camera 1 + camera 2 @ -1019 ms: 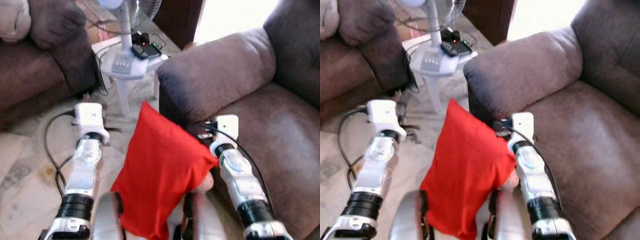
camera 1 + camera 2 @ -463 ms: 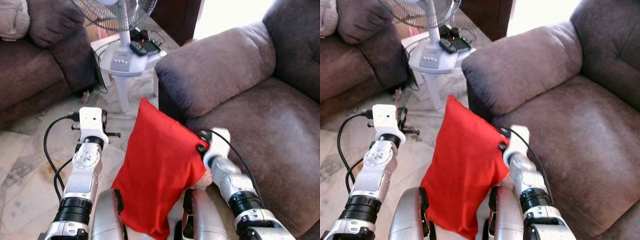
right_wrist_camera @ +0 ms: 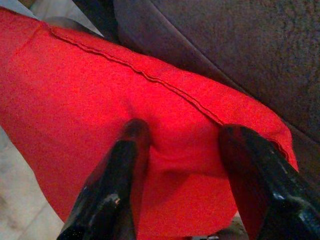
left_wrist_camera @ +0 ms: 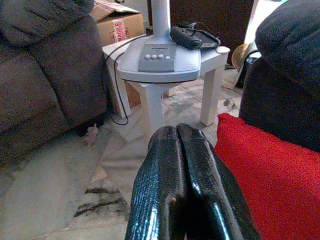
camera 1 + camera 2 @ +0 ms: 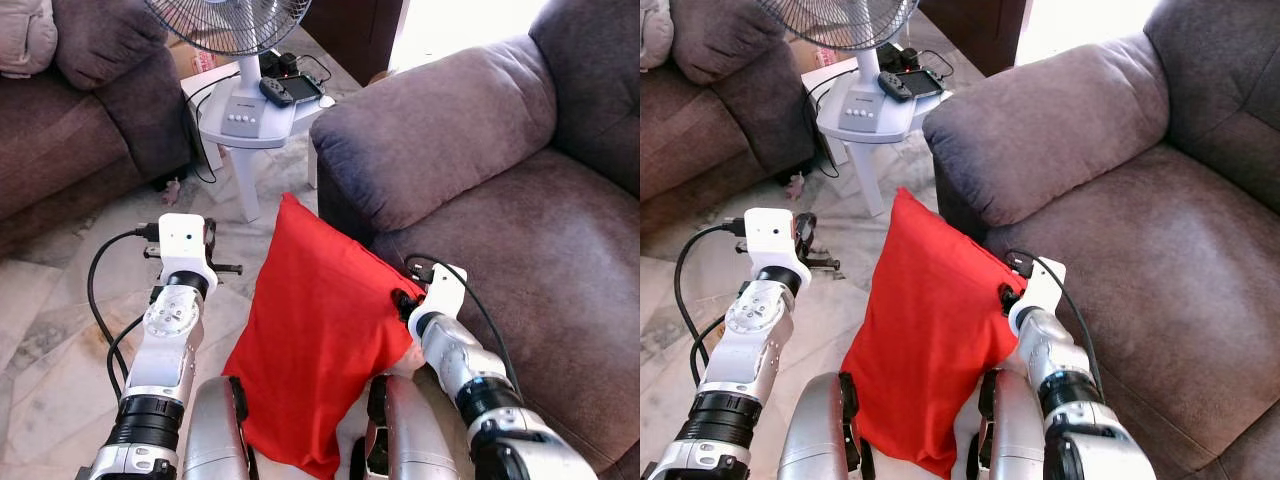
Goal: Move the pillow to the sofa from floor
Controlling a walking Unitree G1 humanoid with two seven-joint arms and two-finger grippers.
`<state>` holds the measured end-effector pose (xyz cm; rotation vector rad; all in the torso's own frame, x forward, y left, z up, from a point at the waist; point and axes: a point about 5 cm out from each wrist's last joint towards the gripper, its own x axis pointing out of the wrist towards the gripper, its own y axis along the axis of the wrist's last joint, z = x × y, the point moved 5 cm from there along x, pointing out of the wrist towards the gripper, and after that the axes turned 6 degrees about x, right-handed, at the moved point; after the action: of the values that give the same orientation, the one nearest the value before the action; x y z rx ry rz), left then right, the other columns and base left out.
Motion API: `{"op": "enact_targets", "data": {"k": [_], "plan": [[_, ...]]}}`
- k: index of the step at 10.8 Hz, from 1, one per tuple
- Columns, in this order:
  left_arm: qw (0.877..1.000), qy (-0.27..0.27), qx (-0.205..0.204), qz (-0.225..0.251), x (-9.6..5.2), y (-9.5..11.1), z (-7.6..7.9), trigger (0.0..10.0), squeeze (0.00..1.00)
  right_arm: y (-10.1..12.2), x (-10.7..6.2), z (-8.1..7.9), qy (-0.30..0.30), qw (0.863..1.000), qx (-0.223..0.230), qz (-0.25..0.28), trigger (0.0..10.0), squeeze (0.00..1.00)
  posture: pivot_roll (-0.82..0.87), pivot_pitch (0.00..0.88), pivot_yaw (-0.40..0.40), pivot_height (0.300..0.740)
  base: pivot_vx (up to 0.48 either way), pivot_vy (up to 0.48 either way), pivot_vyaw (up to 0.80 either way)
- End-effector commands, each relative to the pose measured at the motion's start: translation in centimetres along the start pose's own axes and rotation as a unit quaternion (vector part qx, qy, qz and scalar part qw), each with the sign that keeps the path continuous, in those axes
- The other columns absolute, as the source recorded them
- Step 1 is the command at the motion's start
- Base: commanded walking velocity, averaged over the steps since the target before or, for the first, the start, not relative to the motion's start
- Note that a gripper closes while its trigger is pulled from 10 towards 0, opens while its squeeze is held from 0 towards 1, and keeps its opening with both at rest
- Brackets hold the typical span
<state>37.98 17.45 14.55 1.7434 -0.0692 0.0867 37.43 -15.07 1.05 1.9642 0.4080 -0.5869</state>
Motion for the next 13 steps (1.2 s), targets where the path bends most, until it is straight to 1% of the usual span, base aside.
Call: {"op": "enact_targets", "data": {"k": [1,2,3,4,5,6,7,8,9,10,11,13], "plan": [[1.000,-0.008,-0.010,-0.003,-0.2,0.0,0.3,10.0,0.00,-0.6,0.0,0.6,0.000,1.000,0.009,-0.012,10.0,0.00,0.08,0.218,-0.036,0.577,0.000,0.000,0.00],[1.000,-0.010,-0.009,-0.004,-0.2,0.0,0.3,10.0,0.00,-0.2,-0.1,0.7,0.007,1.000,-0.003,-0.006,10.0,0.00,0.08,0.215,-0.034,0.577,0.000,0.000,0.00],[1.000,-0.012,-0.009,-0.004,-0.2,0.0,0.4,10.0,0.00,1.5,-0.2,1.7,-0.016,0.996,-0.083,0.039,10.0,0.00,0.08,0.212,-0.032,0.577,0.000,0.000,0.00],[1.000,-0.015,-0.009,-0.002,-0.2,0.1,0.5,10.0,0.00,2.7,-0.4,2.5,-0.026,0.996,-0.054,0.058,10.0,1.00,0.08,0.209,-0.031,0.577,0.000,0.000,0.00],[1.000,-0.015,-0.009,-0.001,-0.1,0.2,0.5,10.0,0.00,3.2,-0.5,3.1,-0.042,0.996,-0.052,0.062,10.0,1.00,0.08,0.210,-0.029,0.577,0.000,0.000,0.00],[1.000,-0.016,-0.009,-0.001,0.0,0.2,0.5,10.0,0.00,3.3,-0.7,2.9,-0.034,0.997,-0.036,0.059,10.0,1.00,0.08,0.217,-0.028,0.577,0.000,0.000,0.00],[1.000,-0.017,-0.009,-0.001,0.0,0.2,0.5,10.0,0.00,3.2,-0.7,2.8,-0.032,0.997,-0.033,0.057,10.0,1.00,0.07,0.219,-0.027,0.577,0.000,0.000,0.00],[1.000,-0.019,-0.010,-0.002,0.1,0.2,0.7,10.0,0.00,2.7,-0.8,2.7,-0.028,0.998,-0.023,0.049,10.0,1.00,0.07,0.225,-0.024,0.577,0.000,0.000,0.00],[1.000,-0.020,-0.010,-0.003,0.1,0.2,0.7,10.0,0.00,2.6,-0.9,2.4,-0.024,0.998,-0.019,0.047,10.0,1.00,0.07,0.226,-0.024,0.577,0.000,0.000,0.00],[1.000,-0.019,-0.010,-0.003,0.1,0.2,0.6,10.0,0.00,2.5,-1.0,2.4,-0.028,0.999,-0.025,0.039,10.0,1.00,0.07,0.227,-0.026,0.577,0.000,0.000,0.00],[1.000,-0.018,-0.010,-0.003,0.2,0.3,0.5,10.0,0.00,2.5,-1.1,2.4,-0.025,0.999,-0.021,0.041,10.0,1.00,0.07,0.227,-0.027,0.577,0.000,0.000,0.00],[1.000,-0.018,-0.011,-0.004,0.2,0.2,0.6,10.0,0.00,1.9,-1.3,3.8,-0.054,0.997,-0.035,0.036,10.0,1.00,0.07,0.230,-0.029,0.577,0.000,0.000,0.00]]}}
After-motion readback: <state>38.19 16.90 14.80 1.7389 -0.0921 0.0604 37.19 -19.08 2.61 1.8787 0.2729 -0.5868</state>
